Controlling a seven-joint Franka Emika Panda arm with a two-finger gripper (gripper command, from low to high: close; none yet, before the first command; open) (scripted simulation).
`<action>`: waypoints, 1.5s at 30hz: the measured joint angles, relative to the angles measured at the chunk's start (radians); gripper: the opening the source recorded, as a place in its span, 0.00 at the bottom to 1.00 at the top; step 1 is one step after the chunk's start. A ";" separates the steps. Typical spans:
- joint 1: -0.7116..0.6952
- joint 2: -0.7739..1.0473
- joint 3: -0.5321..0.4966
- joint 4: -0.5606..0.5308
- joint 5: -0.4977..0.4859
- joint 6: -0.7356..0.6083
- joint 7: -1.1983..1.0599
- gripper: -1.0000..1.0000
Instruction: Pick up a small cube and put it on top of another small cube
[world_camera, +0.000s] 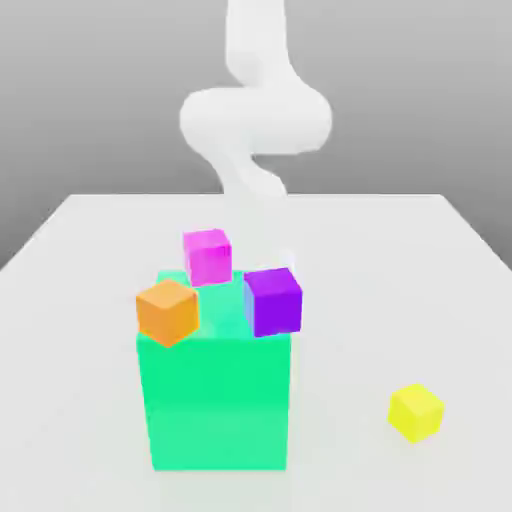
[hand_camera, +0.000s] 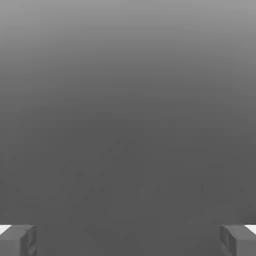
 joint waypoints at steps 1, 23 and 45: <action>0.026 0.037 -0.006 -0.013 0.018 0.018 -0.012 0.50; 0.363 0.772 0.120 -0.293 0.041 0.404 0.003 0.50; 0.421 0.881 0.073 -0.322 -0.087 0.479 0.098 0.00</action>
